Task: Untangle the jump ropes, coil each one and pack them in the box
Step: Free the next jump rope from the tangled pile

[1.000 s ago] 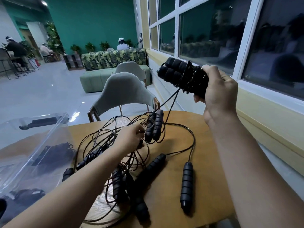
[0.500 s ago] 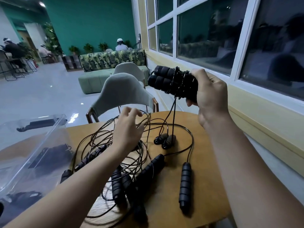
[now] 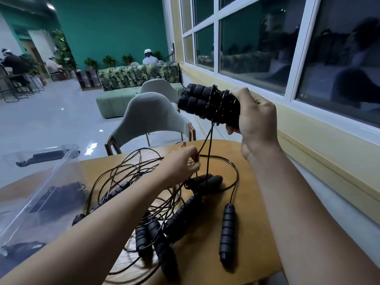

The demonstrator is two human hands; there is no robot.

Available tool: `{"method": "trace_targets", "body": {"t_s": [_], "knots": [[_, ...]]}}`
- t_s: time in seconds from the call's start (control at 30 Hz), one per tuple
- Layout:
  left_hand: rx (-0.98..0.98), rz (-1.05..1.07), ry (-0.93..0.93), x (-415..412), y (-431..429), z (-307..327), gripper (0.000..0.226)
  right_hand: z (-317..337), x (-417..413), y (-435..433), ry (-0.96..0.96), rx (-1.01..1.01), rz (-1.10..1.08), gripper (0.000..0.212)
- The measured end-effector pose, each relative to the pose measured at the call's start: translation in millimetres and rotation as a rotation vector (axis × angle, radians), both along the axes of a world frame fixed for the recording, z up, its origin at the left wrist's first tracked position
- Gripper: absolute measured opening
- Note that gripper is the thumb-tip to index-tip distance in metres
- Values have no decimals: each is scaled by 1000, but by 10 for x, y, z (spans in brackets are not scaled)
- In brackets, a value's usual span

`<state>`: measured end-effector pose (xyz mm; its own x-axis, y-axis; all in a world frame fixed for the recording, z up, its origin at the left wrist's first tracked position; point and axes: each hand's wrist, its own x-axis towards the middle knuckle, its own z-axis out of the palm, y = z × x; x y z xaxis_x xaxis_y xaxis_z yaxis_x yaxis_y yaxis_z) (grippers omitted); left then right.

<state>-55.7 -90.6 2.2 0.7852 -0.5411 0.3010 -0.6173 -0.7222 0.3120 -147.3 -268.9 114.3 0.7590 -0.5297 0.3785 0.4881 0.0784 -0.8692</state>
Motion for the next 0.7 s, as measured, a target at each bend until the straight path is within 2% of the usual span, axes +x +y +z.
{"method": "trace_targets", "body": {"t_s": [0.2,0.47,0.7], "knots": [[-77,41,-62,76,191,-66,14,37,-9,-30,11,18,-20,34],[-495,238,86,49,393,4,14,74,-56,-61,4,56,-60,31],[-436,421,6,236,551,-147,11,72,-55,-65,-7,72,-88,31]]}}
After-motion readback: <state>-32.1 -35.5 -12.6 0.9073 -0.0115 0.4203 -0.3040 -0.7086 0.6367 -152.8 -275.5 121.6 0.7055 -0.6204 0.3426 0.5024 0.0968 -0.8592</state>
